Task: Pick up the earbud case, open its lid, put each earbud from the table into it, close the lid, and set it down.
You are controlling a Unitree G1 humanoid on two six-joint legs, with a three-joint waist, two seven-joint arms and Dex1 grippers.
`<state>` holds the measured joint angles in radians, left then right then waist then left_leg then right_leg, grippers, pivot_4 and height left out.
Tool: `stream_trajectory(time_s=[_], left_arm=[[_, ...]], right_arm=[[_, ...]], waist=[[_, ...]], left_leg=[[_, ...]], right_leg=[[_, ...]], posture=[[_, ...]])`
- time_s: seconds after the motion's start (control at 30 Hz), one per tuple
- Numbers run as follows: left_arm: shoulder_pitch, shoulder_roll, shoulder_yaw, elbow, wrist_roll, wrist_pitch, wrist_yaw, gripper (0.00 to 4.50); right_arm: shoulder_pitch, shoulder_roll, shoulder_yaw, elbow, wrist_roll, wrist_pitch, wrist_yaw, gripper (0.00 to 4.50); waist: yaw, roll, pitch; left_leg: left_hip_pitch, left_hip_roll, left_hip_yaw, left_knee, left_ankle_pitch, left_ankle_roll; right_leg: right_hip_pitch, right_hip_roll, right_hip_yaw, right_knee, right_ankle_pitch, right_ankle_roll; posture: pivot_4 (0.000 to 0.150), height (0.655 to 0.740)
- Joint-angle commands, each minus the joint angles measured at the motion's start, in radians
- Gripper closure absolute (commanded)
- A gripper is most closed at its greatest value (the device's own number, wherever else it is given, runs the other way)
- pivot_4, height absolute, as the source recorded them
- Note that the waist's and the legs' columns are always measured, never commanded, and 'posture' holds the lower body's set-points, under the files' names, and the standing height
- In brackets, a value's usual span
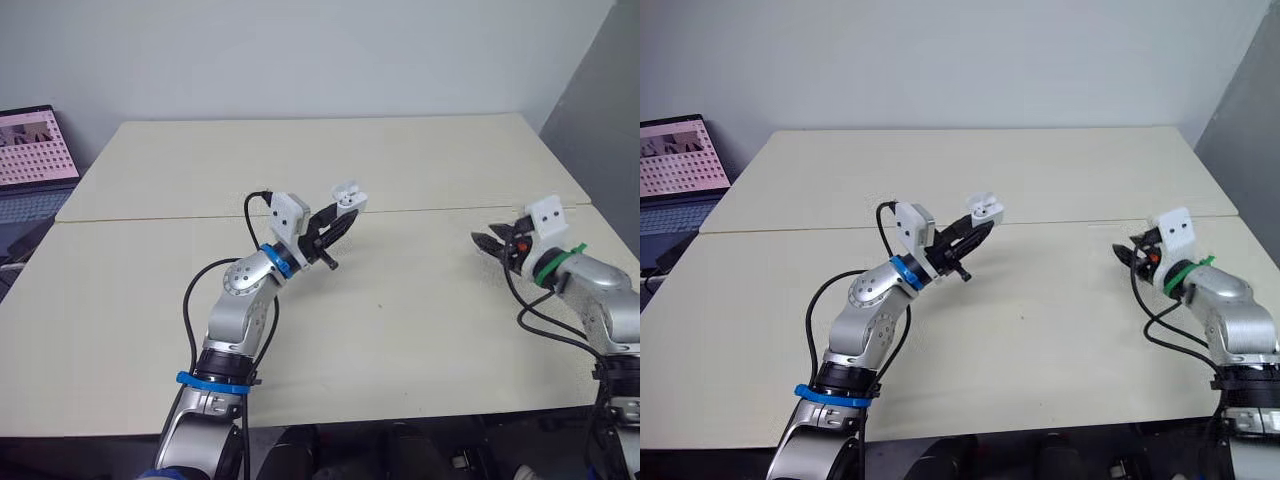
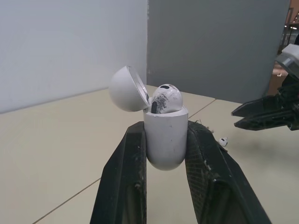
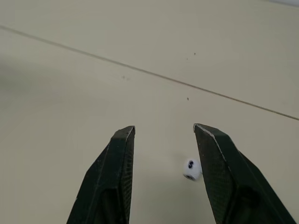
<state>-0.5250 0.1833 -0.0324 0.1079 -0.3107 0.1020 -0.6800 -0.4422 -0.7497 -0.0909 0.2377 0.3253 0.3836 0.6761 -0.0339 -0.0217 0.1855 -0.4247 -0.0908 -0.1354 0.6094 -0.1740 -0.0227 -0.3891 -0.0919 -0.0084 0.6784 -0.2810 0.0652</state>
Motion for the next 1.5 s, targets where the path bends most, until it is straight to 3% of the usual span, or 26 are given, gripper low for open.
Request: stream_trajectory(time_s=[0.03, 0.3, 0.5, 1.1, 1.27, 1.5], left_arm=[[-0.014, 0.018, 0.010, -0.051, -0.017, 0.000, -0.013, 3.76], [-0.004, 0.032, 0.009, -0.093, -0.028, 0.030, -0.020, 3.76], [0.015, 0.049, 0.017, -0.131, -0.029, 0.054, -0.009, 3.76], [0.019, 0.060, 0.019, -0.161, -0.030, 0.078, 0.003, 3.76], [0.018, 0.060, 0.017, -0.165, -0.032, 0.082, 0.001, 3.76], [0.040, 0.071, 0.022, -0.190, -0.037, 0.096, 0.004, 3.76]], right_arm=[[-0.083, -0.045, 0.031, 0.163, -0.056, -0.150, 0.168, 2.45], [-0.325, -0.030, 0.141, 0.674, -0.235, -0.421, 0.330, 2.45], [-0.419, -0.009, 0.160, 0.872, -0.320, -0.539, 0.305, 2.45], [-0.497, 0.016, 0.147, 0.998, -0.404, -0.607, 0.230, 2.45], [-0.536, 0.041, 0.137, 1.041, -0.416, -0.510, 0.208, 2.45], [-0.544, 0.041, 0.135, 1.043, -0.422, -0.429, 0.304, 2.45]], waist=[[0.000, 0.000, 0.000], [0.003, 0.000, 0.000], [0.002, 0.000, 0.000], [0.002, 0.000, 0.000], [0.001, 0.000, 0.000], [0.001, 0.000, 0.000]], left_leg=[[0.000, 0.000, 0.000, 0.000, 0.000, 0.000], [0.000, 0.000, 0.000, 0.000, 0.000, 0.000], [0.000, 0.000, 0.000, 0.000, 0.000, -0.001], [0.000, 0.000, 0.000, 0.000, 0.000, -0.001], [0.001, 0.000, 0.000, 0.000, 0.000, -0.001], [0.001, 0.000, 0.000, 0.000, 0.000, -0.001]], right_leg=[[0.000, 0.000, 0.000, 0.000, 0.000, 0.000], [0.001, 0.000, 0.000, -0.001, 0.000, 0.000], [0.001, 0.000, 0.000, -0.002, 0.000, 0.000], [0.001, 0.000, 0.001, -0.001, 0.000, 0.000], [0.001, 0.000, 0.002, -0.001, 0.000, 0.000], [0.001, 0.000, 0.002, -0.001, 0.000, -0.001]], posture=[[0.150, 0.7400], [0.150, 0.7400], [0.150, 0.7400], [0.150, 0.7400], [0.150, 0.7400], [0.150, 0.7400]])
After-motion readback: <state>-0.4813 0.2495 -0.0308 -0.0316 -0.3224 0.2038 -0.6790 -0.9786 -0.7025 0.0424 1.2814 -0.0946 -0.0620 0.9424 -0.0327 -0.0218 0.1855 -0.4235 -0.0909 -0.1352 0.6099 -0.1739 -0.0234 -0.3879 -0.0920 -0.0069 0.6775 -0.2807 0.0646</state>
